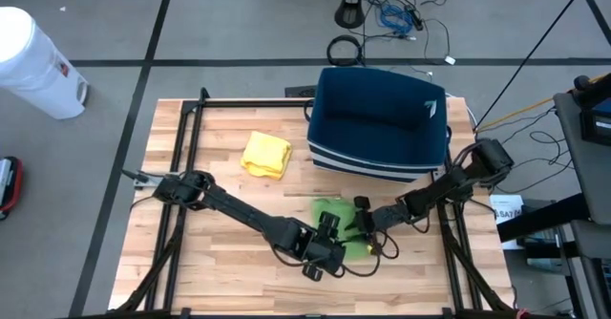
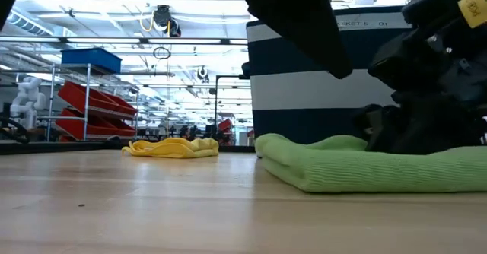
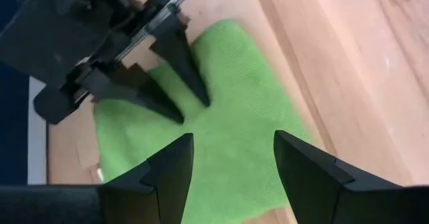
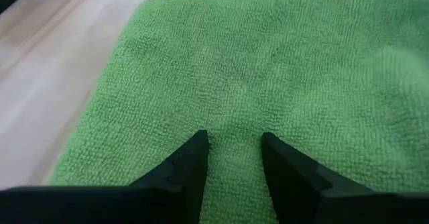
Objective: Fold towel
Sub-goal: Fold the green towel
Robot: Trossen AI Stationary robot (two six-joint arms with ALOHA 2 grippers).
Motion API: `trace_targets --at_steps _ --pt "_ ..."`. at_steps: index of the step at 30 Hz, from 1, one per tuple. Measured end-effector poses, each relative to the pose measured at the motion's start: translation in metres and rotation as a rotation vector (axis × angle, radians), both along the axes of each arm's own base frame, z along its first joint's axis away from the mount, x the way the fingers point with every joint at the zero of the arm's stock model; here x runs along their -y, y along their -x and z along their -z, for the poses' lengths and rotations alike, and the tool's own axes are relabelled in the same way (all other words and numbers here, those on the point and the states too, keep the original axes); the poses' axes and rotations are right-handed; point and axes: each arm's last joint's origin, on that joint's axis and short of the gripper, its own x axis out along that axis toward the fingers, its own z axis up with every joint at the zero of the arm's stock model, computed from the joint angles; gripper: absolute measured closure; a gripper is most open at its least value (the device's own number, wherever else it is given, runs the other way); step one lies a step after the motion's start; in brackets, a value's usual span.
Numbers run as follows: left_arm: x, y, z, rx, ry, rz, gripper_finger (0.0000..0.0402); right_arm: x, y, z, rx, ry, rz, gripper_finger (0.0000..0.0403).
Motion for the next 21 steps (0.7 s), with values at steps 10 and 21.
trace_targets --at_steps 10,21 --pt "0.0 0.0 0.0 -0.002 -0.002 0.001 0.0188 -0.009 0.031 -0.025 -0.155 -0.019 -0.05 0.0271" --pt "0.0 0.0 0.0 -0.003 -0.002 0.001 0.0188 -0.006 0.08 -0.04 -0.512 -0.098 0.033 0.0271"
